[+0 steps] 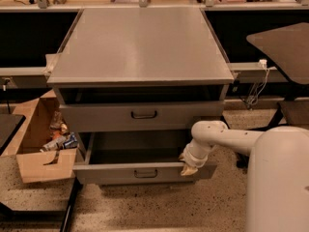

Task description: Open middle drawer

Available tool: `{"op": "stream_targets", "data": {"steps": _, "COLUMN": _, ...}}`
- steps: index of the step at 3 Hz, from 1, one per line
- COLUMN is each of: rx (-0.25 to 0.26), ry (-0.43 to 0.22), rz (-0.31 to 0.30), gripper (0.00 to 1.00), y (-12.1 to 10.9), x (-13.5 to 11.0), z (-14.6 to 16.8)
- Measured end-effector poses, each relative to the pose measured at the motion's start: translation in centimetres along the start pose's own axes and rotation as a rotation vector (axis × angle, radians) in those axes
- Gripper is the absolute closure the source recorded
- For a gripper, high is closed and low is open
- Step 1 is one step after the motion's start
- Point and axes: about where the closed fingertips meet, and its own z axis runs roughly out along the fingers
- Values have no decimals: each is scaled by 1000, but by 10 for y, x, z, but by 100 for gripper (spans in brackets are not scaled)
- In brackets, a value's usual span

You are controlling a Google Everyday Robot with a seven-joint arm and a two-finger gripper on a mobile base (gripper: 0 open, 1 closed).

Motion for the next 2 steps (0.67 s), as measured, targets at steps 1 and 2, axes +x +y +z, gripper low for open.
{"op": "stream_targets", "data": {"steps": 1, "rx": -8, "ry": -18, "rz": 27, "gripper": 100, "y": 15, "x": -2, "z": 2}}
{"op": "stream_targets", "data": {"steps": 2, "rx": -8, "ry": -18, "rz": 27, "gripper": 83, "y": 15, "x": -2, "z": 2}}
